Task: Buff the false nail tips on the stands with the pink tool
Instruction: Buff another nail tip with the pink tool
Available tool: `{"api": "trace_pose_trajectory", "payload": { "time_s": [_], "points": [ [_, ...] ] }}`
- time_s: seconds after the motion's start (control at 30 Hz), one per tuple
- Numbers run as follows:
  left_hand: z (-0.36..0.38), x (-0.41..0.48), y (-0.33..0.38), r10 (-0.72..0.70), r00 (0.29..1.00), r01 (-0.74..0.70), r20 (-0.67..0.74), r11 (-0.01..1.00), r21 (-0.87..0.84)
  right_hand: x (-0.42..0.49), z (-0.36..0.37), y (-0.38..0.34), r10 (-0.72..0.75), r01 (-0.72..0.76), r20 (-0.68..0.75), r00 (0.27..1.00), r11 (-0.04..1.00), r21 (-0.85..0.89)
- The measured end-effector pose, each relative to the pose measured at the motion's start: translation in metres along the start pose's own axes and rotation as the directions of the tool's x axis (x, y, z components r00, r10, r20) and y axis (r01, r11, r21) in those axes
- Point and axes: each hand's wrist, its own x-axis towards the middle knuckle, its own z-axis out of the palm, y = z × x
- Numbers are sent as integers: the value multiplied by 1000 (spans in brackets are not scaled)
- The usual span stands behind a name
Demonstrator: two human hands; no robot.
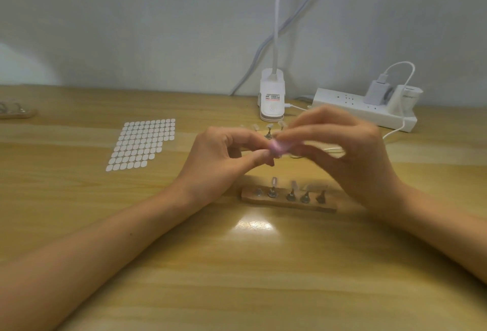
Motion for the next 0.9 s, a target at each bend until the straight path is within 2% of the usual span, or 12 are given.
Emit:
{"api": "trace_pose_trajectory", "payload": {
  "time_s": [0.07, 0.2, 0.3, 0.43, 0.53, 0.67, 0.8, 0.9],
  "points": [
    [0, 0, 0, 5, 1000, -5, -3, 1000, 12, -2, 5, -3, -47, 47, 49, 998, 999, 10],
    [0, 0, 1, 9, 1000, -9, -8, 1000, -4, 0, -1, 3, 59, -60, -29, 998, 998, -6],
    [1, 0, 0, 40, 999, -40, 8, 998, 41, -3, 3, -1, -4, 4, 13, 1000, 1000, -2],
    [0, 0, 1, 41, 999, -41, 0, 999, 27, 0, 0, 1, 86, -87, -40, 995, 996, -14],
    [1, -1, 3, 66, 998, -67, 12, 996, 59, -1, 5, -3, 6, -6, 13, 1000, 1000, -6],
    [2, 0, 3, 59, 998, -57, -19, 996, 63, 2, -1, 1, 80, -81, -40, 996, 997, -19],
    [2, -1, 4, 86, 996, -84, -16, 992, 94, -1, 5, -3, -4, 4, 28, 1000, 1000, 15],
    [2, -1, 3, 80, 996, -76, -33, 993, 89, 0, 1, 1, 88, -88, -29, 996, 996, 11]
  ]
}}
